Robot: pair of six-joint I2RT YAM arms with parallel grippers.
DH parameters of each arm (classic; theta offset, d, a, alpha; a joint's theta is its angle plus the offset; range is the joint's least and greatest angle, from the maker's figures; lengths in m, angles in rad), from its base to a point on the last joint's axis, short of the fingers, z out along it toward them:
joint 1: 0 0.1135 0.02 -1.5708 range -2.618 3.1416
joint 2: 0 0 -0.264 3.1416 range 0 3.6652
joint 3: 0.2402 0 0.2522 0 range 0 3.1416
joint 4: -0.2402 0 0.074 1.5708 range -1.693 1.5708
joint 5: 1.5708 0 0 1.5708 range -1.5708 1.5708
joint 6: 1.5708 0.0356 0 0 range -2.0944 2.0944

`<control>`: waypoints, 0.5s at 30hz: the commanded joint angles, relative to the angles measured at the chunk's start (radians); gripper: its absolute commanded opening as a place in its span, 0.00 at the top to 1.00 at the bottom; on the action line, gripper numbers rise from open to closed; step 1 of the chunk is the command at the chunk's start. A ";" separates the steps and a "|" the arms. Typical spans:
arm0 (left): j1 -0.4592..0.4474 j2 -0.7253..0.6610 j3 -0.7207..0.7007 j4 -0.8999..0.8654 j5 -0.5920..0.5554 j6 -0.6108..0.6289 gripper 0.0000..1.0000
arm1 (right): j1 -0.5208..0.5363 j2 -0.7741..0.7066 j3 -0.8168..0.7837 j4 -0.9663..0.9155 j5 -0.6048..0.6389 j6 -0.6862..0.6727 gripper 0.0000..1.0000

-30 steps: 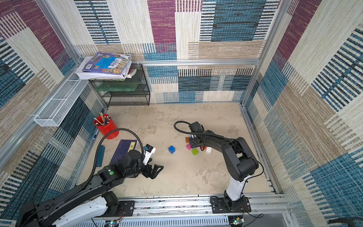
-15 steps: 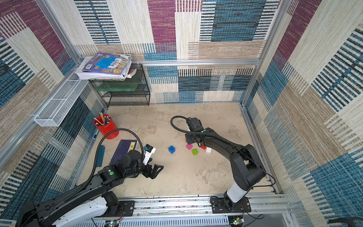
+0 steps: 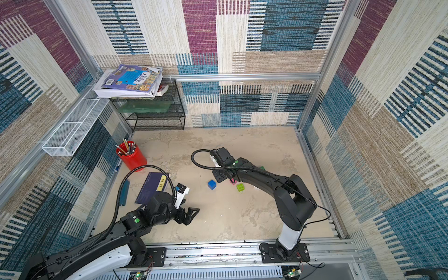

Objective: Assemble the letter f with lego
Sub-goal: Assemble the lego brick with the lego brick.

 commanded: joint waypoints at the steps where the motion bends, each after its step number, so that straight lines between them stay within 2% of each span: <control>1: 0.001 -0.048 -0.027 0.043 -0.046 0.001 0.01 | 0.023 0.027 0.025 -0.010 -0.011 -0.026 0.68; 15: 0.001 -0.289 -0.132 0.041 -0.186 -0.009 0.01 | 0.081 0.114 0.088 -0.031 -0.016 -0.044 0.68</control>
